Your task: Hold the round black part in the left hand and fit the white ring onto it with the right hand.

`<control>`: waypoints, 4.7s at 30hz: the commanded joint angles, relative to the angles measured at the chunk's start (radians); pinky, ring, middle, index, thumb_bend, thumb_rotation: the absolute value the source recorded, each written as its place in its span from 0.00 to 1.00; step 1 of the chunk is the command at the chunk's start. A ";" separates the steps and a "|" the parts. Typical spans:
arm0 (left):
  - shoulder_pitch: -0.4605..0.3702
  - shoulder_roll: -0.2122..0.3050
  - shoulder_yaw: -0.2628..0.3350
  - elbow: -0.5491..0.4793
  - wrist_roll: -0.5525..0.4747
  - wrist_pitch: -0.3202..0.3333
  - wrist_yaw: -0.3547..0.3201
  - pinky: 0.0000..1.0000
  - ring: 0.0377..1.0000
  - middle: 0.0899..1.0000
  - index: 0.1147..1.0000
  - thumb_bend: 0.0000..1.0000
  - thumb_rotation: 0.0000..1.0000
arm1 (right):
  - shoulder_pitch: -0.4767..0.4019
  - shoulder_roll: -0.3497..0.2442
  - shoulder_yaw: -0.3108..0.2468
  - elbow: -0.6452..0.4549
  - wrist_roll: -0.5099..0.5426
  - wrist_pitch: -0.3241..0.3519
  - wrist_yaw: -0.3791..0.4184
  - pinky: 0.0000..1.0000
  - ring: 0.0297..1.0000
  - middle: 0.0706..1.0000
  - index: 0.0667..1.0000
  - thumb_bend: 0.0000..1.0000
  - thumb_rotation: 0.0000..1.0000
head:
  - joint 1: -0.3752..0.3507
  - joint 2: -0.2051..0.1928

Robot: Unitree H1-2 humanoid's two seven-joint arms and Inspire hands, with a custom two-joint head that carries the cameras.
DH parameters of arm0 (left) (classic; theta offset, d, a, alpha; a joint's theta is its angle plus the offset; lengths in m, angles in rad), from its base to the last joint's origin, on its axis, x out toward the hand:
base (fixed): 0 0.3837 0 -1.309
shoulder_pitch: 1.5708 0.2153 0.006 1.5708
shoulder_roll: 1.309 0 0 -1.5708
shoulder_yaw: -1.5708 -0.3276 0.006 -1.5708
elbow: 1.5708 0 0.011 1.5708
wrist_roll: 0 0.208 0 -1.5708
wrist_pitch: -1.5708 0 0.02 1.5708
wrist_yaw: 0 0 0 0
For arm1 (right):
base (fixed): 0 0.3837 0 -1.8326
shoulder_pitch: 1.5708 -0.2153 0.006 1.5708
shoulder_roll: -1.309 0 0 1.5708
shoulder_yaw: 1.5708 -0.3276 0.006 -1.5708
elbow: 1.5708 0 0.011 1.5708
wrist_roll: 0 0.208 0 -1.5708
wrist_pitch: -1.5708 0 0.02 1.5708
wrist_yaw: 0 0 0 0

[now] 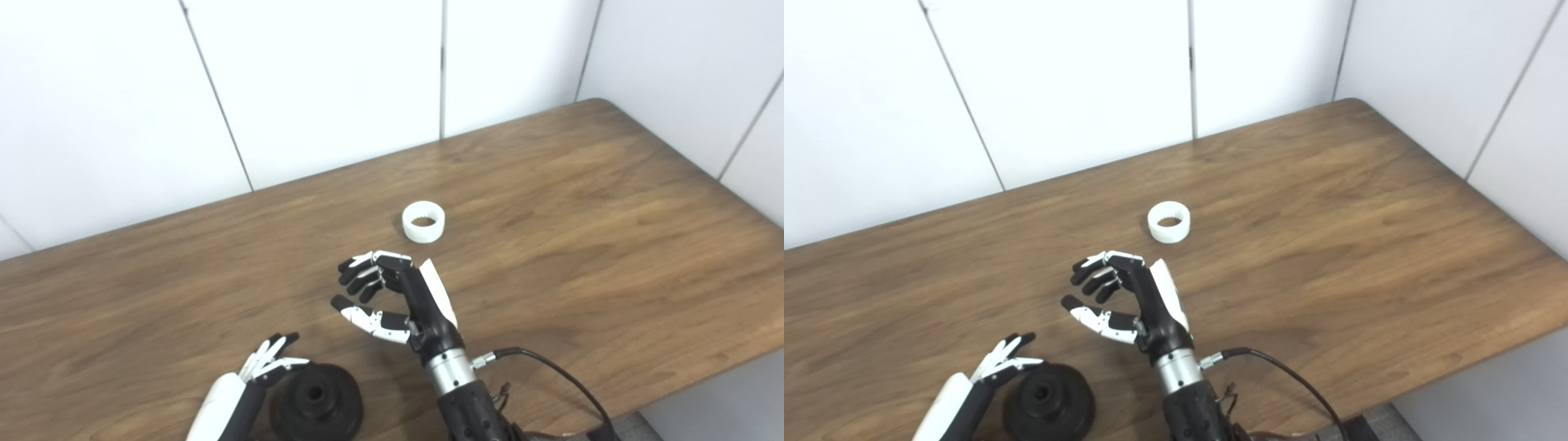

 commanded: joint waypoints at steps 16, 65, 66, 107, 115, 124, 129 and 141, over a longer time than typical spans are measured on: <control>-0.007 -0.002 0.031 -0.023 -0.015 0.010 -0.028 0.87 0.99 0.94 0.57 0.89 0.23 | -0.059 0.025 -0.012 -0.020 -0.018 -0.012 -0.025 0.47 0.57 0.63 0.46 0.50 0.15 | 0.004 0.001; -0.044 -0.020 -0.028 -0.031 0.206 0.097 -0.060 1.00 1.00 0.98 0.63 1.00 0.27 | -0.507 -0.455 -0.222 -0.090 -0.198 0.360 0.317 0.56 0.69 0.75 0.68 0.55 0.34 | 0.063 -0.006; -0.045 -0.020 -0.029 -0.032 0.207 0.100 -0.061 1.00 1.00 0.98 0.63 1.00 0.28 | -0.512 -0.474 -0.220 -0.073 -0.188 0.358 0.337 0.58 0.72 0.77 0.72 0.56 0.37 | 0.063 -0.006; -0.041 -0.029 -0.038 -0.043 0.205 0.118 -0.061 1.00 1.00 0.99 0.63 1.00 0.29 | -0.515 -0.656 -0.004 0.199 -0.172 0.358 0.611 1.00 1.00 1.00 0.87 1.00 0.72 | 0.098 0.017; -0.040 -0.024 -0.034 -0.047 0.199 0.120 -0.067 1.00 1.00 0.99 0.63 1.00 0.29 | -0.494 -0.644 0.007 0.223 -0.181 0.356 0.608 1.00 1.00 1.00 0.87 1.00 0.61 | 0.101 0.021; -0.037 -0.022 -0.030 -0.051 0.198 0.115 -0.067 1.00 1.00 0.99 0.63 1.00 0.28 | -0.475 -0.624 0.012 0.247 -0.212 0.336 0.550 0.98 1.00 1.00 0.84 1.00 0.52 | 0.101 0.025; -0.036 -0.021 -0.029 -0.055 0.200 0.119 -0.074 1.00 1.00 0.99 0.63 1.00 0.29 | -0.461 -0.608 0.003 0.267 -0.212 0.315 0.495 0.97 1.00 1.00 0.83 0.96 0.49 | 0.106 0.028; -0.033 -0.020 -0.022 -0.059 0.197 0.120 -0.077 1.00 1.00 0.99 0.63 1.00 0.30 | -0.448 -0.583 -0.006 0.305 -0.221 0.301 0.408 0.96 1.00 0.98 0.81 0.89 0.42 | 0.109 0.035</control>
